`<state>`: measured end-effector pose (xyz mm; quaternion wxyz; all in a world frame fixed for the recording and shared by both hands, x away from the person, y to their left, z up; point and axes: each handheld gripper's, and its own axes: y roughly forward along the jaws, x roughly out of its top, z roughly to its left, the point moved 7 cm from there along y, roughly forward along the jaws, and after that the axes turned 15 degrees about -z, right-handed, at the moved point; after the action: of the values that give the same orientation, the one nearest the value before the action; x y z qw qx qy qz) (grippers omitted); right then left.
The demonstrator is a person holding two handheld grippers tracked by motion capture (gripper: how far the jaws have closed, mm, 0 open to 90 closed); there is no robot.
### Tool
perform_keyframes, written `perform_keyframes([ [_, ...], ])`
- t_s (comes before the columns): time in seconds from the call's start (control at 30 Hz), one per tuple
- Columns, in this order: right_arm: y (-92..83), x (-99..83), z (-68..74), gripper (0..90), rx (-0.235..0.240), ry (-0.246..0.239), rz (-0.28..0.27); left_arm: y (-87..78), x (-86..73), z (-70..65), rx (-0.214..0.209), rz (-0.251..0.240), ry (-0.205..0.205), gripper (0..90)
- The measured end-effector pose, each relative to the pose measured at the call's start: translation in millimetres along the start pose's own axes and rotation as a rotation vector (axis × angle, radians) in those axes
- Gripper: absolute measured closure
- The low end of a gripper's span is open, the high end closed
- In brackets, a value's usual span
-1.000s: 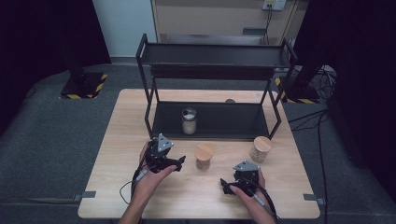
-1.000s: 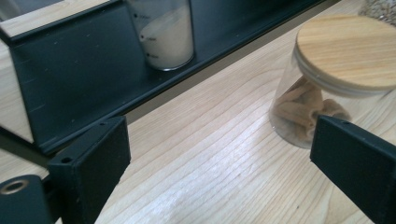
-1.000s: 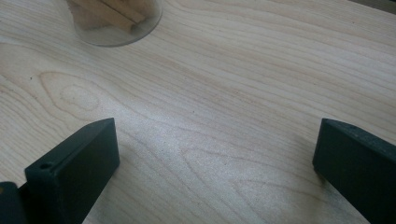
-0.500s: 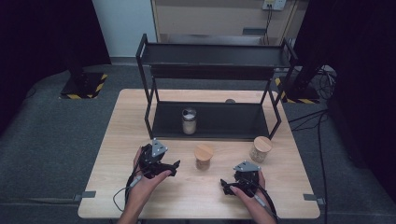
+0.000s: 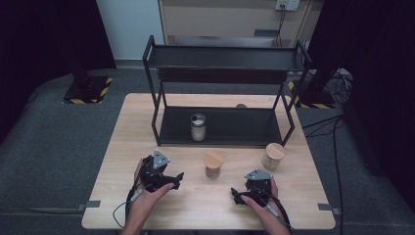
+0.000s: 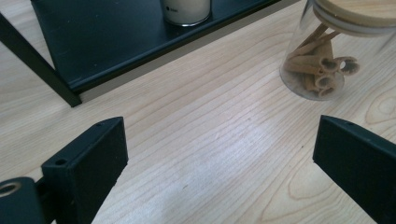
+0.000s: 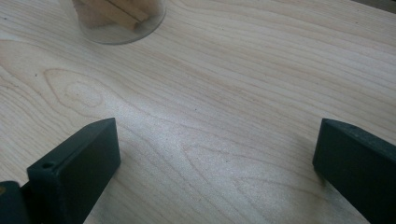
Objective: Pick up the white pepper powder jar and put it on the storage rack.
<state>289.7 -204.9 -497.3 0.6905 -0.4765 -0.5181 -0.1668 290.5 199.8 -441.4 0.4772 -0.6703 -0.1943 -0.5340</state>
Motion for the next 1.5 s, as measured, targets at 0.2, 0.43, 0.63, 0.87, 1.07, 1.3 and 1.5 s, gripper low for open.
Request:
perform_keyframes([
  [0.2, -0.1, 0.0, -0.3, 0.8, 0.002, -0.001, 0.000, -6.7, -4.0, 2.9, 0.009, 0.006, 0.001, 1.8],
  [0.43, -0.1, 0.1, -0.5, 0.7, 0.004, -0.003, 0.001, -8.6, -13.7, 6.6, 0.011, 0.026, -0.012, 1.8],
  [0.63, 0.7, 1.0, -2.1, 0.3, 0.015, -0.009, 0.006, -5.2, -27.2, 9.1, 0.011, 0.033, -0.014, 1.8],
  [0.87, 0.8, 1.1, -1.9, 0.4, 0.013, -0.007, 0.006, -8.2, -46.1, 15.9, 0.021, 0.004, -0.037, 2.0],
  [1.07, 0.8, 1.1, -1.9, 0.4, 0.013, -0.007, 0.006, -17.7, -56.3, 22.7, 0.052, 0.003, -0.051, 2.0],
  [1.3, 0.6, 0.9, -2.6, 0.5, 0.017, -0.006, 0.006, -29.0, -57.1, 30.4, 0.087, 0.008, -0.046, 1.9],
  [1.5, 0.5, 0.9, -3.3, 0.4, 0.022, -0.010, 0.006, -28.5, -60.8, 35.8, 0.107, 0.054, -0.064, 2.0],
])
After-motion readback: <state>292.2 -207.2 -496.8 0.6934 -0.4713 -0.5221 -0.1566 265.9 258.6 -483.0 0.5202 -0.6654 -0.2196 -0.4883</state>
